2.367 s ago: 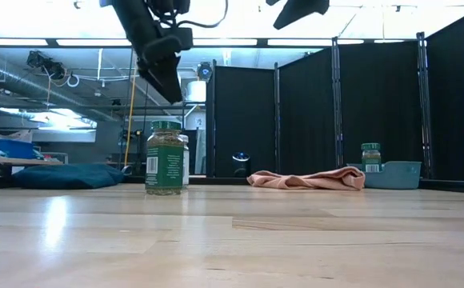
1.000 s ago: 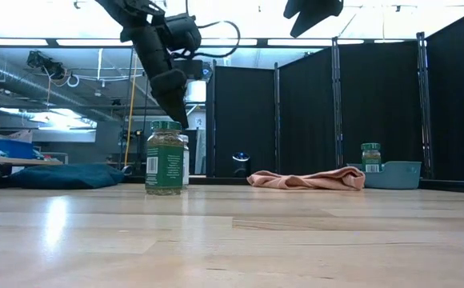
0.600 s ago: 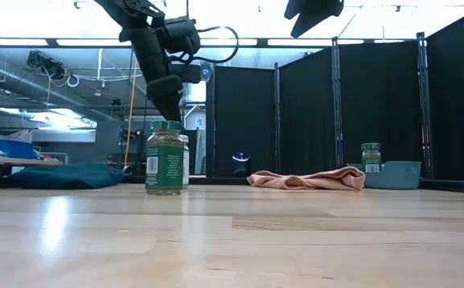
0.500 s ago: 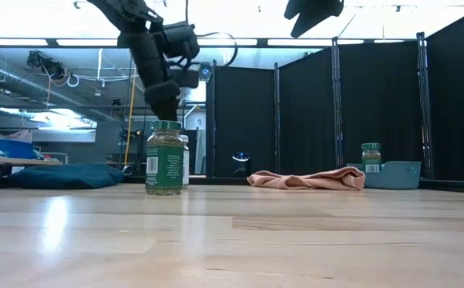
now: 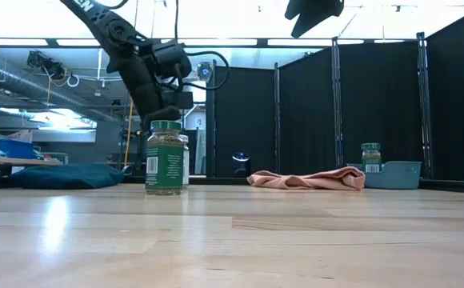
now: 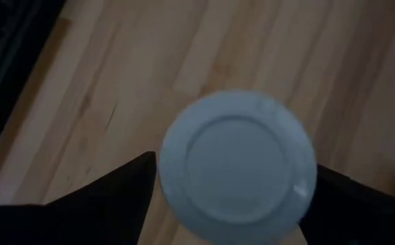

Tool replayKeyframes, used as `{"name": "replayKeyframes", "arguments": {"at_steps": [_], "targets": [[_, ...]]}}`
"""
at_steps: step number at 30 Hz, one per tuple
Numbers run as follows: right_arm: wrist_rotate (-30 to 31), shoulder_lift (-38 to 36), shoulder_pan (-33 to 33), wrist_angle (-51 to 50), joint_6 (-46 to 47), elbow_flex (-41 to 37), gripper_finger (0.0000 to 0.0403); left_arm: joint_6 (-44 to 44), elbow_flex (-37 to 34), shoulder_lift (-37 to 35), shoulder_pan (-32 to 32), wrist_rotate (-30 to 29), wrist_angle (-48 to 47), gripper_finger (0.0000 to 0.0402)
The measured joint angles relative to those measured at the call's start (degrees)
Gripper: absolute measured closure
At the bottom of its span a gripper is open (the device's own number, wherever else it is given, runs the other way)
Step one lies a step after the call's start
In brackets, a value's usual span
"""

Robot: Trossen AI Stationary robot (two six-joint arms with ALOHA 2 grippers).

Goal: Sort spices by type
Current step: Put the white seasoning bottle into the green bin

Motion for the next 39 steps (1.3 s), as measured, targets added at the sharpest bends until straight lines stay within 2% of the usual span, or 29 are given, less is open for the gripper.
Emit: {"name": "replayKeyframes", "arguments": {"at_steps": [7, 20, 30, 39], "targets": [[0.0, 0.0, 0.03, 0.01, 0.08, 0.0, 0.0123, -4.61, -3.63, -0.02, -0.11, -0.02, 10.5, 0.009], [0.0, 0.0, 0.04, -0.01, 0.05, 0.0, 0.0125, -9.4, -8.44, -0.02, -0.13, 0.11, 14.97, 0.009], [-0.16, 0.0, 0.33, -0.12, 1.32, 0.0, 0.0128, -15.38, -16.02, -0.02, -0.93, -1.95, 32.01, 0.009], [-0.68, 0.0, 0.33, -0.12, 1.56, 0.0, 0.0128, -18.26, -22.58, -0.02, -3.49, -5.36, 42.81, 0.009]]}}
